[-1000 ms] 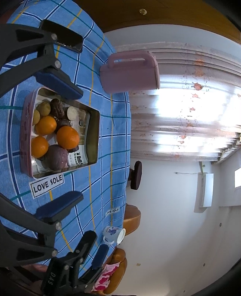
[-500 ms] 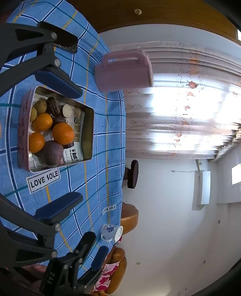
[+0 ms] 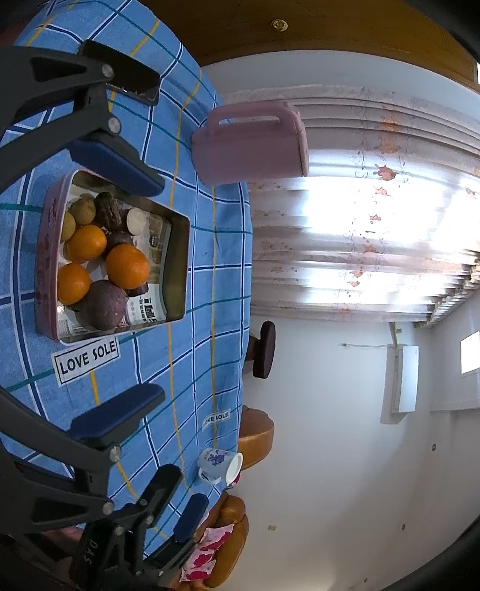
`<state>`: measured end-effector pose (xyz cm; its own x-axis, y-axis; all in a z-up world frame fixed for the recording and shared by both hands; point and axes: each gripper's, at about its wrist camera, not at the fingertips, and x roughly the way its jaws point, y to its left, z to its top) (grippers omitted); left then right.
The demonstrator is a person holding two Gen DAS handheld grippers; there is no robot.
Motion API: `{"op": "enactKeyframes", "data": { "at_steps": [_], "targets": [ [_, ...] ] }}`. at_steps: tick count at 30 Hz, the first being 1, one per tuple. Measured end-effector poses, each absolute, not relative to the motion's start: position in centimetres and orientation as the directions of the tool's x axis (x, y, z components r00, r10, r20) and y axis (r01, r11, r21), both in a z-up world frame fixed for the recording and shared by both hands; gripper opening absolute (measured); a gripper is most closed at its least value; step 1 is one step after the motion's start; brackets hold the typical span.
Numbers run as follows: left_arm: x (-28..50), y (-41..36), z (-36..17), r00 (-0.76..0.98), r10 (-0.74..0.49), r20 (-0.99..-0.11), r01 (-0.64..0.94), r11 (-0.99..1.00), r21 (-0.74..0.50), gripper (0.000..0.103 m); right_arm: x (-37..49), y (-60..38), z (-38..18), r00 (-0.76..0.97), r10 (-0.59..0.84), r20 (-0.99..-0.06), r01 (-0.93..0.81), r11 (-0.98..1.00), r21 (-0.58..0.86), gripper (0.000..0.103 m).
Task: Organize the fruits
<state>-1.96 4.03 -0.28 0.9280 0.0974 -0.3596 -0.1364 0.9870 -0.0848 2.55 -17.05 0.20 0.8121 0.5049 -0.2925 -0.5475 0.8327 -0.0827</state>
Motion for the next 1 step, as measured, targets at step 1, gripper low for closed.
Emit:
{"op": "enactKeyframes", "data": {
  "at_steps": [1],
  "targets": [
    [-1.94, 3.98, -0.29, 0.928, 0.092, -0.360, -0.131, 0.988, -0.086, 0.103, 2.54, -17.04, 0.22, 0.812, 0.505, -0.293, -0.547, 0.833, -0.080, 0.077]
  ]
}}
